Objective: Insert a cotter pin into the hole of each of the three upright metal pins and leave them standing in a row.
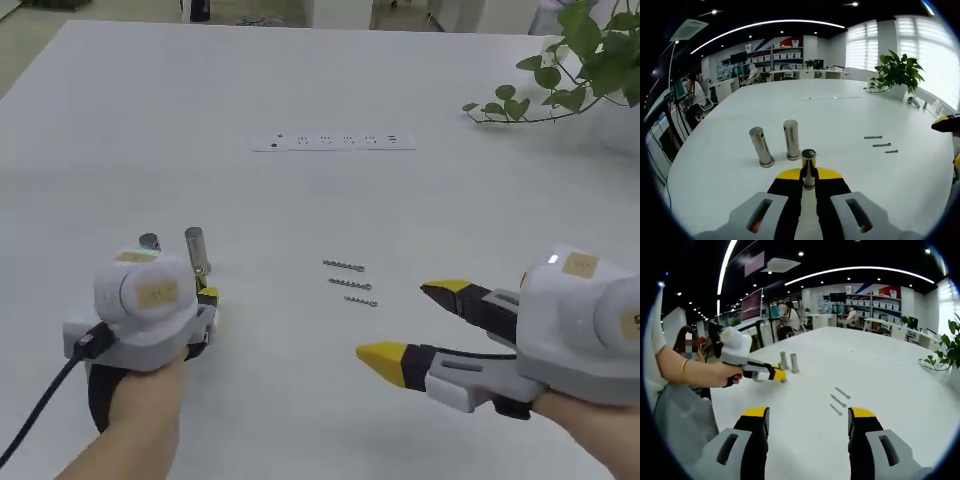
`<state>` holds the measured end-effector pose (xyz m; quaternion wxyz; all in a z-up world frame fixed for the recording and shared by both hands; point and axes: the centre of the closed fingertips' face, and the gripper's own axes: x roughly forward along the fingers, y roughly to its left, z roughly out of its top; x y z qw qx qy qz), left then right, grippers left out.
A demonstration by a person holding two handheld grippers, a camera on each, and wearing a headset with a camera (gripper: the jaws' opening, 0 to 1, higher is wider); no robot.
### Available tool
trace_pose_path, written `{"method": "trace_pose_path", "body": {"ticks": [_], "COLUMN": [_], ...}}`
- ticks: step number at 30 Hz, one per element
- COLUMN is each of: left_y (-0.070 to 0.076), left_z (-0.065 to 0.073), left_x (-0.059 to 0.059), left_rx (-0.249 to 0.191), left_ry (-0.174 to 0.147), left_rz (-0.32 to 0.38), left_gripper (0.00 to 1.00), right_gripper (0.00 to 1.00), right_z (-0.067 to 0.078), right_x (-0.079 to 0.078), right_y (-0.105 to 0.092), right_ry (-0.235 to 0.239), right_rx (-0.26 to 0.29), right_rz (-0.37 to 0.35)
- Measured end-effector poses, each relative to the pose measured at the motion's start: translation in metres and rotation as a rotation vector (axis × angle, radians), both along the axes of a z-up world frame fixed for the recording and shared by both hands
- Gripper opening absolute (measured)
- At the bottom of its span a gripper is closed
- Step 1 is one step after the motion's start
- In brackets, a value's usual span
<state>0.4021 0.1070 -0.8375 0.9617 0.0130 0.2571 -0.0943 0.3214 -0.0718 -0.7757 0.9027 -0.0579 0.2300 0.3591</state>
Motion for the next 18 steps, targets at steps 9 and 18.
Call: {"method": "trace_pose_path", "body": {"ticks": [9,18], "left_y": [0.000,0.003], "left_z": [0.003,0.003], "left_x": [-0.012,-0.021], "left_rx": [-0.025,-0.006], "left_ry": [-0.014,-0.014], "left_rz": [0.101,0.160], "left_gripper": [0.07,0.07], "right_gripper": [0.65,0.65], "right_z": [-0.002,-0.002], "right_x": [-0.004,-0.007], "right_y": [0.004,0.008], "right_ry": [0.016,0.023], "right_rx": [0.003,0.018], "right_rz": [0.022,0.038]}}
